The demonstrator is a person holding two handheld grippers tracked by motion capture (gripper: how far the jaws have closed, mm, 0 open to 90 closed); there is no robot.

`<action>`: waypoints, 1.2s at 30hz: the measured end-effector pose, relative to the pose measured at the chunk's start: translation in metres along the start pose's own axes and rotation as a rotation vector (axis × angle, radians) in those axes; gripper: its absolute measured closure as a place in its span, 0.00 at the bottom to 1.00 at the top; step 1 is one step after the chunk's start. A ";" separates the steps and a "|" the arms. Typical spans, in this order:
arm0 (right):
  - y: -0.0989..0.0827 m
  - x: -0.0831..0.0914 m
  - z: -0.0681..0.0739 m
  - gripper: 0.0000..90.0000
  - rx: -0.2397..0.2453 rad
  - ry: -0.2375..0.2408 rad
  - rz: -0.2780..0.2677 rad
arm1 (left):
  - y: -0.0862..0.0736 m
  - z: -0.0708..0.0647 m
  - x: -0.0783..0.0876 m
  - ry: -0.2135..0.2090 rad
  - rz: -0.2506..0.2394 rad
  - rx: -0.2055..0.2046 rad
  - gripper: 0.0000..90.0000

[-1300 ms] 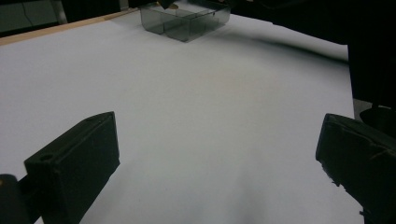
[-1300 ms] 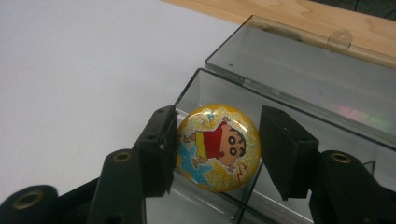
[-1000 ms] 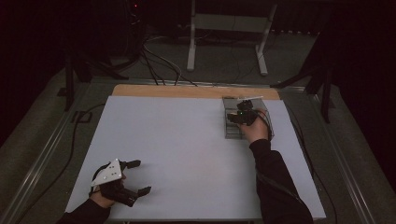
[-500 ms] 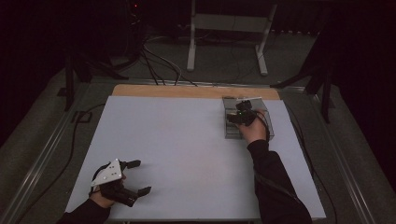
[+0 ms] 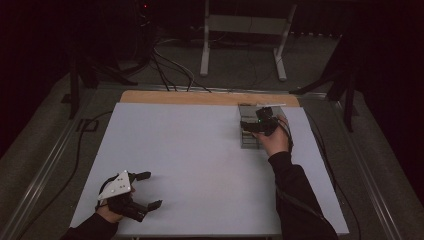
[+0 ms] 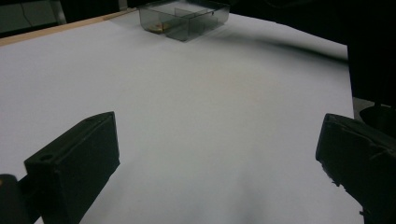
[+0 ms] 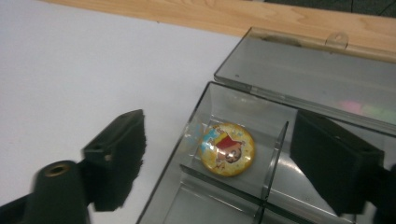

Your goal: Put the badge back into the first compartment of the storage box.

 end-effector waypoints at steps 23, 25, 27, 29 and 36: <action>0.002 0.029 0.029 0.01 0.043 0.187 0.004 | 0.001 0.000 0.000 -0.004 -0.005 0.004 0.00; 0.001 0.032 0.034 0.01 0.062 0.193 0.004 | 0.001 0.000 0.000 -0.003 -0.003 -0.001 0.00; 0.001 0.035 0.035 0.01 0.068 0.195 -0.004 | 0.001 -0.001 0.000 -0.004 -0.004 0.000 0.00; 0.000 0.038 0.037 0.01 0.076 0.194 -0.013 | 0.001 0.000 0.000 -0.002 -0.005 0.001 0.00; -0.006 0.051 0.044 0.01 0.103 0.205 -0.036 | 0.002 -0.001 -0.001 -0.007 -0.008 0.004 0.00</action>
Point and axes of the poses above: each handheld gripper's, and its own axes: x roughly backward along the jaws, y roughly out of its top, z roughly to its left, the point moved 7 cm from there along -x, roughly forward along the jaws, and after that the axes turned 4 degrees about x, right-handed, at the moved point
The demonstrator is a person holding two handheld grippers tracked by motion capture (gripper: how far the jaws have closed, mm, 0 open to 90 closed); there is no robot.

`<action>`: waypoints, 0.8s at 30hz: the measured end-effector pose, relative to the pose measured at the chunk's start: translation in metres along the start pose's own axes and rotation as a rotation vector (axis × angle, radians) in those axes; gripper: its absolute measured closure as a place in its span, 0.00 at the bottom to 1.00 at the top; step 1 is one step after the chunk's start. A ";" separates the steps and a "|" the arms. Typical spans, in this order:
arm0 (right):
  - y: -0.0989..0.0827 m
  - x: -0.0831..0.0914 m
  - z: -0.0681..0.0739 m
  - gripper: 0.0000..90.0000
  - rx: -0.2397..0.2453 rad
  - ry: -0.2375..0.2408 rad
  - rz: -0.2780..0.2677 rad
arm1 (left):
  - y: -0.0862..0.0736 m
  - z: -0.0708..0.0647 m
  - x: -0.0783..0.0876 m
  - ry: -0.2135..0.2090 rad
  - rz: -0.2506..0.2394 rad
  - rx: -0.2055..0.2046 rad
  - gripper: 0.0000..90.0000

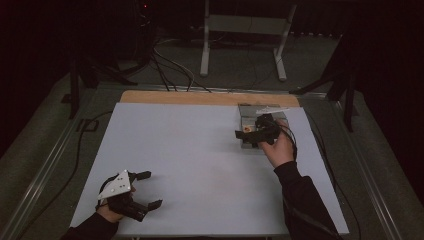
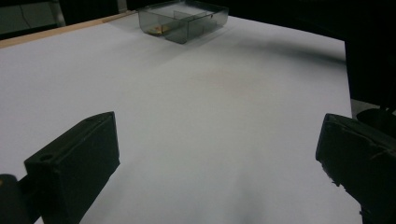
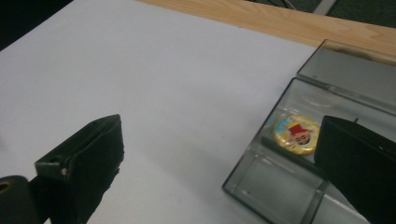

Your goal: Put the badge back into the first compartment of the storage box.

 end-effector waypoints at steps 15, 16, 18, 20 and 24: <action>-0.034 0.018 0.021 0.01 0.029 0.054 -0.012 | 0.000 0.000 0.000 0.000 0.002 -0.006 0.00; -0.034 0.018 0.021 0.01 0.029 0.054 -0.012 | 0.000 0.000 0.000 0.000 0.002 -0.006 0.00; -0.041 0.022 0.022 0.01 0.038 0.049 -0.021 | 0.001 0.000 0.000 0.000 0.001 -0.008 0.00; -0.046 0.026 0.023 0.01 0.038 0.053 -0.038 | 0.001 0.000 -0.001 0.000 0.001 -0.008 0.00; -0.055 0.035 0.025 0.01 0.044 0.049 -0.061 | 0.001 0.000 -0.001 -0.002 0.004 -0.009 0.00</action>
Point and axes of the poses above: each handheld gripper's, and its own axes: x roughly backward along the jaws, y roughly out of its top, z roughly to its left, the point moved 7 cm from there along -x, roughly forward along the jaws, and after that the axes turned 4 degrees about x, right-handed, at the moved point
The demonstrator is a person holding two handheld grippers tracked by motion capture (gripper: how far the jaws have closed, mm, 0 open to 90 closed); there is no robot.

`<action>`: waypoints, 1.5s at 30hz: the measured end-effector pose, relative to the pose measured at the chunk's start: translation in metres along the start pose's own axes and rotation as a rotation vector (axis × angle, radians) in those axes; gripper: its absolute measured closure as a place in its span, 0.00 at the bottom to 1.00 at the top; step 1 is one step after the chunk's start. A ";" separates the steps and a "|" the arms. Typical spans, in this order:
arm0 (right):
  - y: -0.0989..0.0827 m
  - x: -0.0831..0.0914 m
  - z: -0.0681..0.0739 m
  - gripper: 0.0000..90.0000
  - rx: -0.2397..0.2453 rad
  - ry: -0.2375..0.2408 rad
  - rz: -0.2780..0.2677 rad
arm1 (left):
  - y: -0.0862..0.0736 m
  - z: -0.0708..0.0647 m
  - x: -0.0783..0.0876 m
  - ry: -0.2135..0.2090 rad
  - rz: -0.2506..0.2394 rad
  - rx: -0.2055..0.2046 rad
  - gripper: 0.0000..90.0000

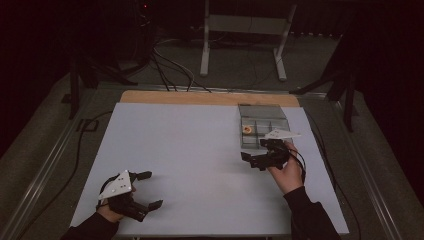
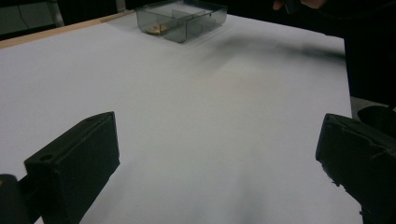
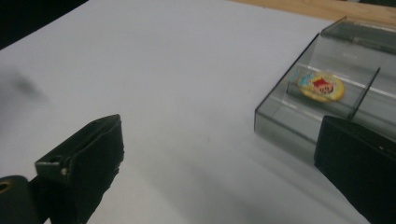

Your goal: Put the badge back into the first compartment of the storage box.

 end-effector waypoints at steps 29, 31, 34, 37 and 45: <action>-0.098 0.034 0.018 0.01 0.103 0.031 0.077 | 0.000 0.000 -0.001 0.000 0.003 0.000 0.00; -0.101 0.035 0.018 0.01 0.108 0.032 0.077 | -0.001 0.000 -0.001 -0.001 0.008 -0.003 0.00; -0.108 0.038 0.017 0.01 0.122 0.040 0.064 | -0.001 0.000 -0.002 -0.002 0.007 -0.004 0.00; -0.112 0.038 0.018 0.01 0.111 0.050 0.063 | -0.001 -0.001 -0.003 -0.002 0.013 -0.007 0.00; -0.112 0.037 0.016 0.01 0.120 0.041 0.065 | -0.002 -0.001 -0.003 -0.004 0.014 -0.006 0.00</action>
Point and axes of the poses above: each handheld gripper's, and its own axes: x roughly backward along the jaws, y roughly out of its top, z roughly to its left, the point moved 7 cm from there along -x, roughly forward along the jaws, and after that the axes turned 4 degrees about x, right-handed, at the moved point
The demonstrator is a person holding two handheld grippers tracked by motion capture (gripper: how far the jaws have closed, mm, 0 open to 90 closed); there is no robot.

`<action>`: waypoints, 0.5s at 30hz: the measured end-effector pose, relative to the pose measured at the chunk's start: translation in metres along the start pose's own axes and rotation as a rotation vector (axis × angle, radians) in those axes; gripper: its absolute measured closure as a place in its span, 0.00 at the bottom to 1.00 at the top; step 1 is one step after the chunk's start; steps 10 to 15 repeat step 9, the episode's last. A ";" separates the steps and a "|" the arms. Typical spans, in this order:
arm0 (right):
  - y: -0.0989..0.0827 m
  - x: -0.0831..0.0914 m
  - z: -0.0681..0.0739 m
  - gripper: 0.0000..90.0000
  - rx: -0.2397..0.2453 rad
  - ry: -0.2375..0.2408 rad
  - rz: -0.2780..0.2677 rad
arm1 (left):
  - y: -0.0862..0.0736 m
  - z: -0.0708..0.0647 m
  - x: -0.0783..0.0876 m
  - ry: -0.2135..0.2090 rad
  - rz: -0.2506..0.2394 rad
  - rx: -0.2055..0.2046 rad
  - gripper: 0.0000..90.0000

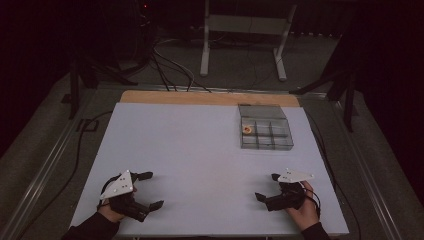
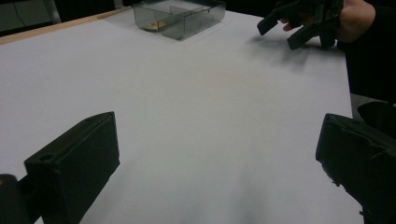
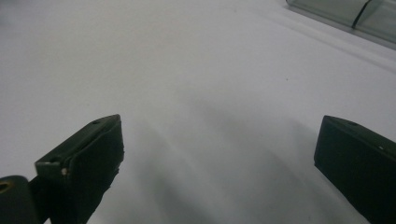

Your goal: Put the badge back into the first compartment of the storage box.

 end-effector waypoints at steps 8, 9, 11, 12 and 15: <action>0.001 -0.001 0.001 0.01 -0.004 0.006 0.007 | 0.000 0.000 0.000 0.002 0.000 0.002 0.00; 0.001 -0.001 0.001 0.01 -0.004 0.006 0.007 | 0.000 0.000 0.000 0.001 0.001 -0.001 0.00; 0.001 -0.001 0.001 0.01 -0.004 0.006 0.007 | 0.000 0.000 0.000 0.001 0.001 -0.001 0.00; 0.001 -0.001 0.001 0.01 -0.004 0.006 0.007 | 0.000 0.000 0.000 0.001 0.001 -0.001 0.00; 0.001 -0.001 0.001 0.01 -0.004 0.006 0.007 | 0.000 0.000 0.000 0.001 0.001 -0.001 0.00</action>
Point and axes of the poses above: each handheld gripper's, and its own axes: x roughly backward along the jaws, y roughly out of its top, z roughly to its left, the point moved 7 cm from there along -x, roughly forward along the jaws, and after that the axes turned 4 degrees about x, right-handed, at the moved point
